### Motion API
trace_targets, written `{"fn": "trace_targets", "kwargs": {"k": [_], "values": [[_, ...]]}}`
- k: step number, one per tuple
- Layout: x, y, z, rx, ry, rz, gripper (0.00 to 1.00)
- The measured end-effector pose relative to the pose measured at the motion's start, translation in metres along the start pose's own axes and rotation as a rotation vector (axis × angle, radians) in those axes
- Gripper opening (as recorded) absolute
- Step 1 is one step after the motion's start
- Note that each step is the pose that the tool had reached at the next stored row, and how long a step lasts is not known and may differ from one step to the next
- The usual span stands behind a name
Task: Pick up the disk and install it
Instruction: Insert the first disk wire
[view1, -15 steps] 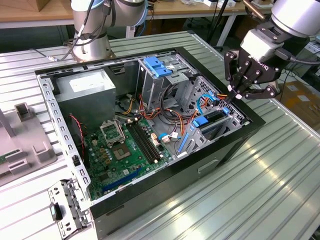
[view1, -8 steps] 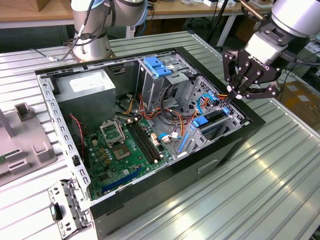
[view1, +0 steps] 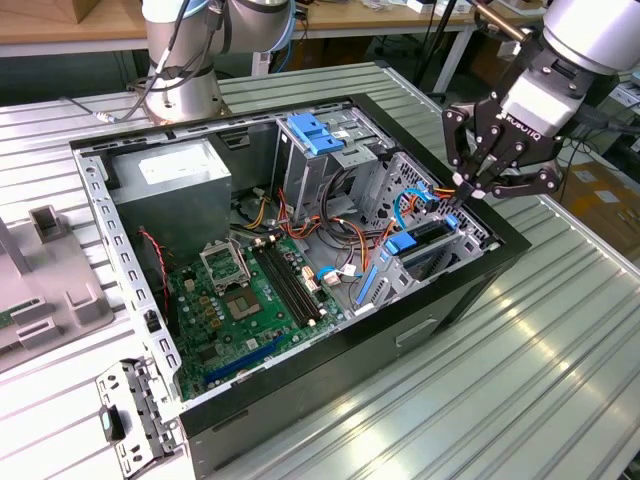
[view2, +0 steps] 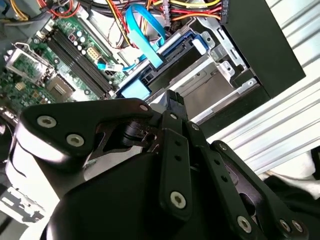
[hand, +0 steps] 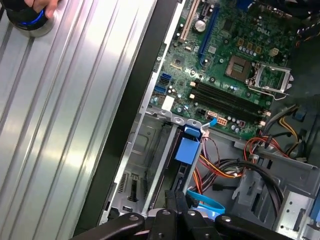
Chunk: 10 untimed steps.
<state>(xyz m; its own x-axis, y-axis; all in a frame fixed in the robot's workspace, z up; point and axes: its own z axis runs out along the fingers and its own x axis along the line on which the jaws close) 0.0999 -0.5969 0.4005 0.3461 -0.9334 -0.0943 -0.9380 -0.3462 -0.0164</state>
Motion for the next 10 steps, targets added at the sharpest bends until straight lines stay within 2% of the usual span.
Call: {"fn": "trace_targets", "kwargs": {"k": [10], "values": [[0.0000,0.0000,0.0000,-0.0106,-0.0019,-0.111,0.11]]}}
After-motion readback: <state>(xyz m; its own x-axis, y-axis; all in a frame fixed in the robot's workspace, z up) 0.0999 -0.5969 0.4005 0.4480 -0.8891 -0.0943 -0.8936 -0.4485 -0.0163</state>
